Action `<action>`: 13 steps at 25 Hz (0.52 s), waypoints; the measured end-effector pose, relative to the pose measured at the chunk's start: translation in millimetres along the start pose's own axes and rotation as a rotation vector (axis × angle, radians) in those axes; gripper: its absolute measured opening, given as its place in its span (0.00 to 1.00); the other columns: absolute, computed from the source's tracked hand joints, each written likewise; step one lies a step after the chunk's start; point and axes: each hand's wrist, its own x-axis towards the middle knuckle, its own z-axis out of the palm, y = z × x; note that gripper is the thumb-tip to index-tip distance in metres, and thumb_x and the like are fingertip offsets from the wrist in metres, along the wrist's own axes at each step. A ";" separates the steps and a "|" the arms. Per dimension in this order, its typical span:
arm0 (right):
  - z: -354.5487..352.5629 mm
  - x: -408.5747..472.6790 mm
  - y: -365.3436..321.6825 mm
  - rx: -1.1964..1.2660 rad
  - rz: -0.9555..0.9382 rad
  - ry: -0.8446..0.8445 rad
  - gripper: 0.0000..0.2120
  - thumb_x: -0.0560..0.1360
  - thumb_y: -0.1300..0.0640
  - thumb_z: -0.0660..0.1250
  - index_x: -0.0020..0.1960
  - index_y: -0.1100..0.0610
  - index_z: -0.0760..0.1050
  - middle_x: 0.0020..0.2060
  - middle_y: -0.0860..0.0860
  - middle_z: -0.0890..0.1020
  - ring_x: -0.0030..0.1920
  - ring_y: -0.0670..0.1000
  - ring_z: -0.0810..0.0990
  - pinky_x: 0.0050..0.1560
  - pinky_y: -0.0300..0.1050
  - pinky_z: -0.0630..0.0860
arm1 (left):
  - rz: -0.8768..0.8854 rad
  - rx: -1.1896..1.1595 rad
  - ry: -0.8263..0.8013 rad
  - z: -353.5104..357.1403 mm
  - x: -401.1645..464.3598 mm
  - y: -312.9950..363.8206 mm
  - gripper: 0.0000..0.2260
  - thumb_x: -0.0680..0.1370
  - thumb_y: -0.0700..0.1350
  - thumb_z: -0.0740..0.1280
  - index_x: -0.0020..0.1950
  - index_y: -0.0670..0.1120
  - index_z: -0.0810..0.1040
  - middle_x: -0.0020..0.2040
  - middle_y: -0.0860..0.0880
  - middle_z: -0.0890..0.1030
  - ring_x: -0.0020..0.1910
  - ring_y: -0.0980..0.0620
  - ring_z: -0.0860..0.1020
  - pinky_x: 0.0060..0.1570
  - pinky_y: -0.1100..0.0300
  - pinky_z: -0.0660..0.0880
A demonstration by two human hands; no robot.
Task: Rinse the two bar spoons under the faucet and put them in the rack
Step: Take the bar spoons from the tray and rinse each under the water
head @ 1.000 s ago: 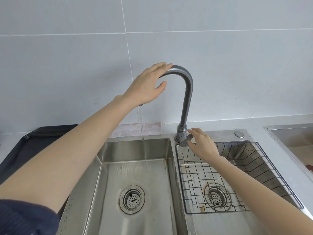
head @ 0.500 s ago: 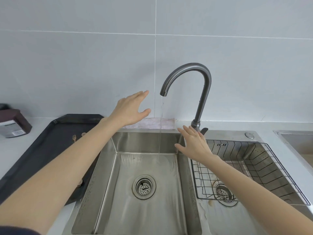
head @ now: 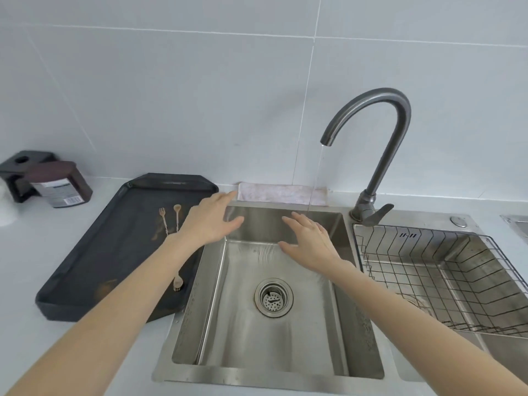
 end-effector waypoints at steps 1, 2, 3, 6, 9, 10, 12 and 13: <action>6.2 2.1 -9.1 0.006 -0.001 -0.015 0.28 0.76 0.50 0.61 0.74 0.53 0.58 0.74 0.53 0.62 0.75 0.53 0.58 0.75 0.50 0.51 | -0.030 -0.017 -0.013 5.0 -2.9 -13.3 0.27 0.76 0.52 0.60 0.73 0.48 0.56 0.74 0.46 0.61 0.72 0.44 0.61 0.67 0.45 0.62; 12.2 4.5 -17.5 0.010 -0.004 -0.028 0.27 0.77 0.50 0.60 0.73 0.54 0.59 0.72 0.54 0.65 0.73 0.54 0.62 0.74 0.50 0.54 | -0.062 -0.033 -0.023 9.3 -5.5 -26.3 0.27 0.76 0.52 0.60 0.73 0.47 0.57 0.74 0.44 0.62 0.71 0.43 0.62 0.67 0.44 0.64; 18.6 7.0 -25.9 0.016 -0.008 -0.043 0.26 0.77 0.51 0.60 0.72 0.55 0.61 0.70 0.54 0.68 0.70 0.55 0.66 0.72 0.50 0.57 | -0.094 -0.047 -0.032 13.3 -7.4 -40.1 0.26 0.76 0.52 0.60 0.72 0.47 0.57 0.73 0.43 0.63 0.70 0.43 0.63 0.66 0.43 0.66; 39.3 16.5 -52.6 0.033 -0.022 -0.092 0.23 0.77 0.52 0.60 0.70 0.56 0.65 0.66 0.56 0.73 0.65 0.57 0.71 0.66 0.51 0.66 | -0.187 -0.086 -0.040 20.7 -11.1 -81.5 0.25 0.76 0.51 0.61 0.71 0.46 0.60 0.70 0.42 0.67 0.66 0.43 0.69 0.62 0.43 0.71; 58.4 27.7 -78.4 0.089 -0.019 -0.146 0.20 0.77 0.53 0.60 0.67 0.56 0.68 0.63 0.55 0.74 0.63 0.56 0.73 0.61 0.51 0.72 | -0.269 -0.113 -0.038 25.0 -13.4 -113.4 0.22 0.77 0.49 0.61 0.69 0.44 0.64 0.66 0.41 0.71 0.60 0.42 0.74 0.59 0.46 0.73; 64.6 32.2 -86.2 0.109 -0.019 -0.159 0.19 0.77 0.54 0.60 0.66 0.56 0.70 0.63 0.54 0.75 0.62 0.56 0.74 0.59 0.51 0.73 | -0.297 -0.125 -0.043 26.8 -14.0 -122.1 0.21 0.77 0.49 0.61 0.68 0.44 0.65 0.64 0.41 0.72 0.59 0.42 0.75 0.58 0.47 0.74; 77.6 42.2 -102.0 0.132 -0.021 -0.180 0.17 0.76 0.56 0.60 0.63 0.58 0.73 0.60 0.54 0.77 0.59 0.56 0.76 0.57 0.50 0.74 | -0.358 -0.146 -0.054 32.1 -14.8 -139.5 0.19 0.77 0.48 0.61 0.66 0.43 0.68 0.62 0.42 0.74 0.57 0.42 0.76 0.57 0.49 0.73; 83.2 46.3 -109.1 0.139 -0.022 -0.190 0.15 0.76 0.56 0.60 0.61 0.59 0.74 0.59 0.55 0.78 0.57 0.57 0.77 0.56 0.50 0.75 | -0.387 -0.154 -0.056 35.5 -14.9 -146.6 0.18 0.77 0.48 0.61 0.64 0.43 0.69 0.62 0.42 0.75 0.56 0.42 0.76 0.57 0.49 0.73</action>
